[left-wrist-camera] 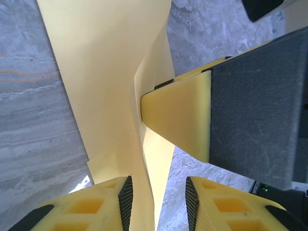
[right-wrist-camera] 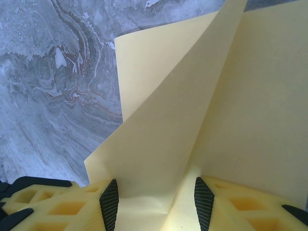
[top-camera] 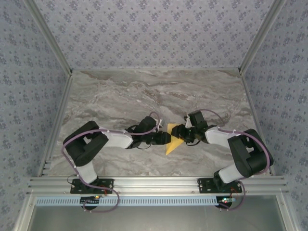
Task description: Fold a paper plane with a square sheet of paper (pick it up from the middle)
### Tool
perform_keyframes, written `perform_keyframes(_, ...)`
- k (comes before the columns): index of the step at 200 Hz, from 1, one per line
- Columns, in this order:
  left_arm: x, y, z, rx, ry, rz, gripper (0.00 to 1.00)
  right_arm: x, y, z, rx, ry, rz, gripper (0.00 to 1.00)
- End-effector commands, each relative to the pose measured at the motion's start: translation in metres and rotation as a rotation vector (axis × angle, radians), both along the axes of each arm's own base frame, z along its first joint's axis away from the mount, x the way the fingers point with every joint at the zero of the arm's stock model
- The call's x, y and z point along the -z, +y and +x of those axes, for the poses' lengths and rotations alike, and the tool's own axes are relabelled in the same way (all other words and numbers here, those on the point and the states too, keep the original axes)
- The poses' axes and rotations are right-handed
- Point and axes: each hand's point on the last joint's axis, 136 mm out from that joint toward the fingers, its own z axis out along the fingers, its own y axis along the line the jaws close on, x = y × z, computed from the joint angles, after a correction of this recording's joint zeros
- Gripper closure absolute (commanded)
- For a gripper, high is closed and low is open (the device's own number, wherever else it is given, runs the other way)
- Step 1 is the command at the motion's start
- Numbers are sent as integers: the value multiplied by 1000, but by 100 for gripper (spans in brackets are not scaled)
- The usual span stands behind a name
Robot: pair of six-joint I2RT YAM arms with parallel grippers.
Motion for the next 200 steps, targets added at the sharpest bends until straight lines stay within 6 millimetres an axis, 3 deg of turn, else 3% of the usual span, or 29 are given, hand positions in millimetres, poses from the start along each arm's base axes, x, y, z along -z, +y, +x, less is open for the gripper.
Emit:
perform_keyframes(1,-2,-14,2,37,-30,6,63,19,-9,-12,9,69,-70,50)
perform_keyframes(61,10,-21,2,54,-1,10,68,16,-6,-11,1,68,-55,50)
perform_keyframes(126,14,-22,1,64,-1,-2,88,11,-7,-9,-8,51,-48,50)
perform_keyframes(200,3,-8,1,114,-111,18,92,-26,-15,-14,-41,-62,24,50)
